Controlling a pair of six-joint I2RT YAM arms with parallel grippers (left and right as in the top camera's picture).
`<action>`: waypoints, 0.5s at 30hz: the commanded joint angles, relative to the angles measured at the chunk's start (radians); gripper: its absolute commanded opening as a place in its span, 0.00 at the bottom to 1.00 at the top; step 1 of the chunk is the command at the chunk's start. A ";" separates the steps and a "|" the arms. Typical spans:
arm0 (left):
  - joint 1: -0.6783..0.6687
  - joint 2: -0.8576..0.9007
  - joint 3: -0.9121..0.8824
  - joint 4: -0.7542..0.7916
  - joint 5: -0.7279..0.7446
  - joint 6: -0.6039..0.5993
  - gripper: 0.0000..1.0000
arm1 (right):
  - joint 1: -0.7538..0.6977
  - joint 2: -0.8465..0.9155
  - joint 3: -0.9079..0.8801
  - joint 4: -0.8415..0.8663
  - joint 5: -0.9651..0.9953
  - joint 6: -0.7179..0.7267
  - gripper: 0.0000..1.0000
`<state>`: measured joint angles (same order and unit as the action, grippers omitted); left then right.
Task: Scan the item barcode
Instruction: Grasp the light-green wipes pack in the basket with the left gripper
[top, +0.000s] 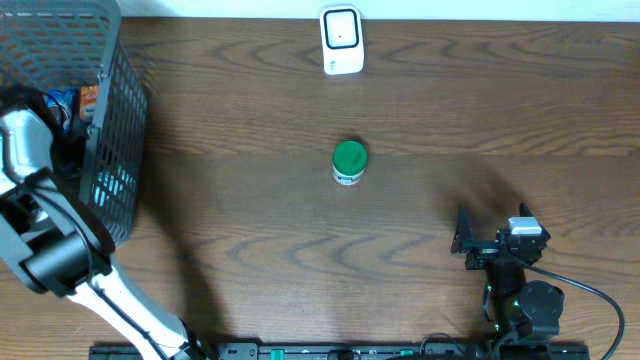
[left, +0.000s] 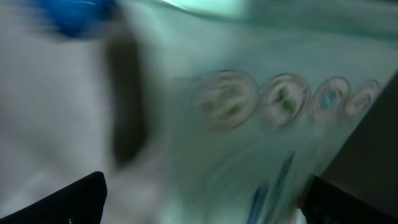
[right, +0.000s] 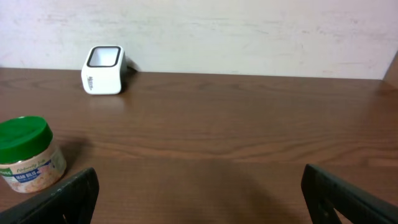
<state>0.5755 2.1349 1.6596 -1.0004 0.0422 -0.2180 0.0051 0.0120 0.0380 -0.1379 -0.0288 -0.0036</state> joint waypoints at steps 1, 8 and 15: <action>0.002 0.062 -0.005 0.011 0.100 0.068 0.98 | 0.009 -0.006 -0.003 -0.001 0.004 0.006 0.99; 0.002 0.085 -0.005 0.029 0.100 0.068 0.98 | 0.009 -0.006 -0.003 -0.001 0.004 0.007 0.99; 0.002 0.085 -0.005 -0.047 0.097 0.067 0.50 | 0.009 -0.006 -0.003 -0.001 0.004 0.006 0.99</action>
<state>0.5762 2.1586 1.6684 -1.0061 0.1036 -0.1581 0.0051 0.0120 0.0380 -0.1375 -0.0288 -0.0036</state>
